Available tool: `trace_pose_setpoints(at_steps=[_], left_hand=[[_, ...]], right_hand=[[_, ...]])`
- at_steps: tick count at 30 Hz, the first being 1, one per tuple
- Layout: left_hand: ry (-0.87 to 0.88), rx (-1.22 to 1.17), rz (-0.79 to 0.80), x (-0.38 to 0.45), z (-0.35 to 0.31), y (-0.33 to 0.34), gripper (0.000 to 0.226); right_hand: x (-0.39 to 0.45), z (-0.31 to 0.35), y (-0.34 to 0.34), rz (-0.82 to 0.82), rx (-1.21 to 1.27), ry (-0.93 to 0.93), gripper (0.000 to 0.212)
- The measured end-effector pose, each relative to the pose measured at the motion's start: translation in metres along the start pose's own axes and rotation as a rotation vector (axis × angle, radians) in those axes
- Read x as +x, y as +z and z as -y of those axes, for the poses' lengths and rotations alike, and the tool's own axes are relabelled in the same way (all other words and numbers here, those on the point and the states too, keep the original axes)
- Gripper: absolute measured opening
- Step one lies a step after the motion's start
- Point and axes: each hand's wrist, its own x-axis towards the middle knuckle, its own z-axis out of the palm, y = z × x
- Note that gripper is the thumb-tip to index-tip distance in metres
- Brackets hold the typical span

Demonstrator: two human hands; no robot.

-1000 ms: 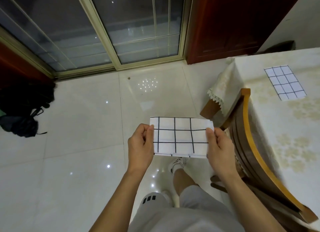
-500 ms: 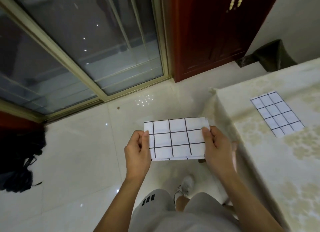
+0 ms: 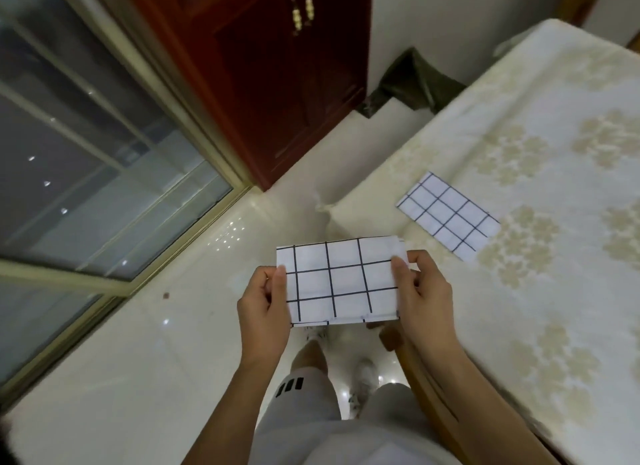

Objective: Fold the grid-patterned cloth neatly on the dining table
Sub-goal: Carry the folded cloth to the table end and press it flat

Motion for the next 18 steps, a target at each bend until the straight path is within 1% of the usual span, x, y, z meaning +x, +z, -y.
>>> trace_pose_setpoints(at_steps=[3, 9, 14, 16, 18], left_hand=[[0.049, 0.016, 0.11, 0.028, -0.007, 0.022, 0.022], [0.104, 0.026, 0.385, 0.091, -0.023, 0.063, 0.028], [0.139, 0.064, 0.616, 0.138, -0.028, 0.095, 0.027], [0.172, 0.094, 0.684, 0.15, -0.032, 0.108, 0.022], [0.207, 0.123, 0.763, 0.16, -0.036, 0.121, 0.018]], right_hand=[[0.014, -0.002, -0.008, -0.082, 0.045, 0.071, 0.015], [0.039, 0.001, -0.017, -0.264, 0.09, 0.183, 0.009], [0.052, 0.013, -0.02, -0.394, 0.177, 0.278, 0.013], [0.055, 0.009, -0.02, -0.469, 0.147, 0.313, 0.005], [0.055, -0.001, -0.021, -0.542, 0.094, 0.35, 0.004]])
